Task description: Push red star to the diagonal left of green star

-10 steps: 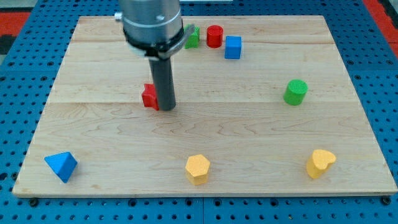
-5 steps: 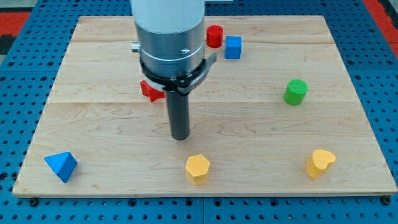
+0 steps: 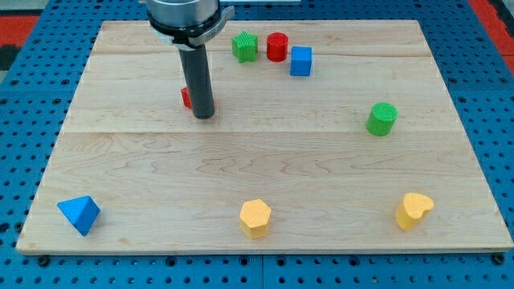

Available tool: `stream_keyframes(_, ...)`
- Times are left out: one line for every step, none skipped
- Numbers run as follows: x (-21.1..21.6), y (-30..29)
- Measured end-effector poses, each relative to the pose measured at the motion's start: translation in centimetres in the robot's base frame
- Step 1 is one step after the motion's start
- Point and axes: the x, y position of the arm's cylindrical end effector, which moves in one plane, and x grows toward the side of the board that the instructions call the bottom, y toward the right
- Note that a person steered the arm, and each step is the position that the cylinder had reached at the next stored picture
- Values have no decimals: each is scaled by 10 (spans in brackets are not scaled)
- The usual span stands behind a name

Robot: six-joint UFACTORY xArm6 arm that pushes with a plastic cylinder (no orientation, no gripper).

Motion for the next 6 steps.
stream_keyframes(-31, 1)
stream_keyframes(-53, 1)
stream_keyframes(-66, 1)
stream_keyframes(-28, -8)
stream_keyframes(21, -38)
stream_keyframes(40, -66)
